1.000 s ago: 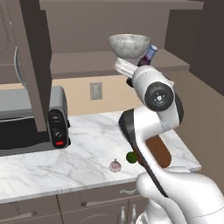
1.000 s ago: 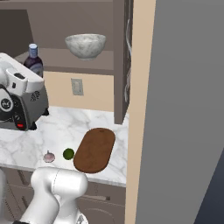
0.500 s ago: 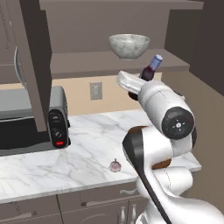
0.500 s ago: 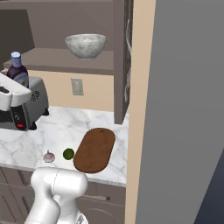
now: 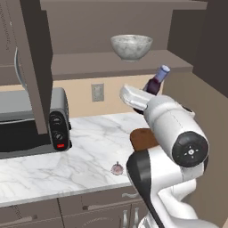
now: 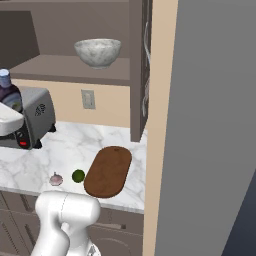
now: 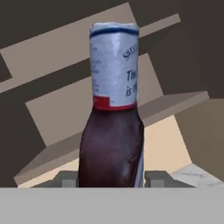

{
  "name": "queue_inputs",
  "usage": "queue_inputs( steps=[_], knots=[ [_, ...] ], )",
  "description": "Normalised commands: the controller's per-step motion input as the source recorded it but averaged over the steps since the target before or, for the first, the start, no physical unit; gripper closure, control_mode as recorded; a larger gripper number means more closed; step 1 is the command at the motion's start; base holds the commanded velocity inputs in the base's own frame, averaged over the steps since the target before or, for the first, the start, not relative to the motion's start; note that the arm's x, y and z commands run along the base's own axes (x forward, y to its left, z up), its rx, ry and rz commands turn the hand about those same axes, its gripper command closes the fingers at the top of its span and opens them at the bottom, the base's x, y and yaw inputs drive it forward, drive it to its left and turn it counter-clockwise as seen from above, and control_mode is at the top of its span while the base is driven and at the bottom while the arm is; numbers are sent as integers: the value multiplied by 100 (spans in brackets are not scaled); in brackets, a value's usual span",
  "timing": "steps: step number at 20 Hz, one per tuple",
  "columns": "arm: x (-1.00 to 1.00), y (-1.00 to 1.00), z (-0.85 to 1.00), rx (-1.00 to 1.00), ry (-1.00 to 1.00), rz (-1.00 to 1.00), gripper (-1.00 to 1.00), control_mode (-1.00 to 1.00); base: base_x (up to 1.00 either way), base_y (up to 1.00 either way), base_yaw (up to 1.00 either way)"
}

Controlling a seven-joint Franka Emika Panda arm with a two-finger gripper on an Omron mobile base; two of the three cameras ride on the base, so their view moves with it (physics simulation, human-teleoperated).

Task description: Open the cabinet. Place the bowl and condiment on the counter. Then place the lime and garlic on the cutting board.

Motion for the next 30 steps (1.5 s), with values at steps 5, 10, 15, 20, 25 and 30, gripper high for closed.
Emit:
queue_inputs(
  steps=[5, 10, 15, 20, 25, 30],
  knots=[
    [-14, 29, -19, -6, 0, 0, 100, -100, 0, 0, 0],
    [-5, 41, -21, -9, 0, 0, 100, -100, 0, 0, 0],
    [-38, 10, -8, -3, 0, 0, 100, -100, 0, 0, 0],
    [-38, 9, -15, -4, 0, 0, 100, -100, 0, 0, 0],
    [-26, 17, -21, -6, 0, 0, 100, -100, 0, 0, 0],
    [-19, 26, -26, -8, 0, 0, 100, -100, 0, 0, 0]
  ],
)
